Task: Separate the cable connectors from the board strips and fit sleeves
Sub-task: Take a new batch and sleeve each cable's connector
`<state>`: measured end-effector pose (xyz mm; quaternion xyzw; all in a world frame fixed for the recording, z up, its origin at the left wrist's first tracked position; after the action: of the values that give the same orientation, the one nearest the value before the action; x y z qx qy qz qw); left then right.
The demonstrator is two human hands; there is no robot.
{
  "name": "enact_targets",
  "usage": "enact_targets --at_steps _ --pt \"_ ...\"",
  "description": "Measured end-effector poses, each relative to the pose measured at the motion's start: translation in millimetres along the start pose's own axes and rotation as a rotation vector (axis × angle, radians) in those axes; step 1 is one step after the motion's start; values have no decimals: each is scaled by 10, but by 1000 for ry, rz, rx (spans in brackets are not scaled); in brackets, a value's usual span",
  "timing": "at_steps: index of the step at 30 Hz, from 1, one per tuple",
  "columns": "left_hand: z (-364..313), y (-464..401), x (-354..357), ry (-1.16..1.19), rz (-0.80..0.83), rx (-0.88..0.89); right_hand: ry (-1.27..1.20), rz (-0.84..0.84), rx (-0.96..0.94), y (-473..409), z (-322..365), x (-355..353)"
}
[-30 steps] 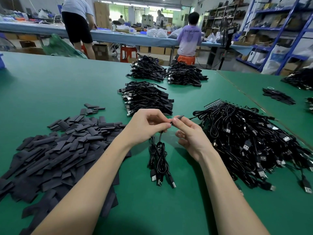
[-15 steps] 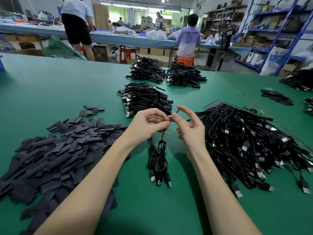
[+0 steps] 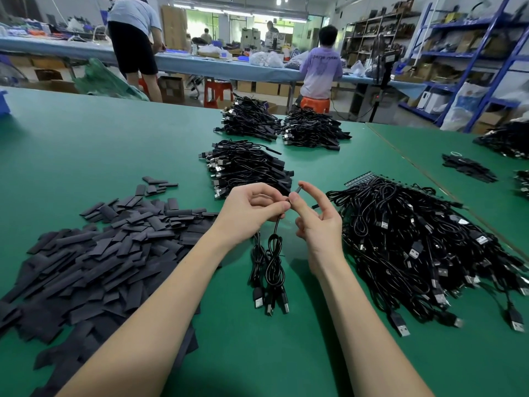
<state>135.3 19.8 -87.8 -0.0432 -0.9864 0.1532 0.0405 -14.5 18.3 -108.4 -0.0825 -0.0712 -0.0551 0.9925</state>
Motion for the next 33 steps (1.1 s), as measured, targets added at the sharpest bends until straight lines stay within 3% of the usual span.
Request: enact_targets --at_steps 9,11,14,16,17,20,26,30,33 --pt "-16 20 9 -29 -15 32 11 -9 11 64 66 48" --pt "-62 14 51 -57 14 -56 -14 -21 6 18 166 27" --pt "-79 75 48 -156 232 -332 -115 -107 33 -85 305 -85" --pt "-66 128 65 -89 335 -417 -154 -175 44 -134 358 -166" --pt "-78 132 77 -19 313 -421 -160 -197 48 -147 362 -197" --pt "-158 53 37 -5 139 -328 -130 -198 148 -148 314 -233" --pt "-266 -362 -249 -543 -196 34 63 20 314 -106 145 -153" --pt "-367 -895 -316 -810 -235 218 188 129 317 -64 72 -79" --pt "-226 -1155 -393 -1075 -152 196 250 160 308 -46 36 -63"
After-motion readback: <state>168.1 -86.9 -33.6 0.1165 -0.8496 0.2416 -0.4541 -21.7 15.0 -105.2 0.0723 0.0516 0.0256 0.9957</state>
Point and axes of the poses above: each hand's wrist, its own y-axis away from the middle knuckle, its own x-axis out of the palm, z = x × y, the point moved 2 cm from there along -y, towards the middle knuckle, and after that the axes turned 8 degrees about y, right-handed, at the moved point
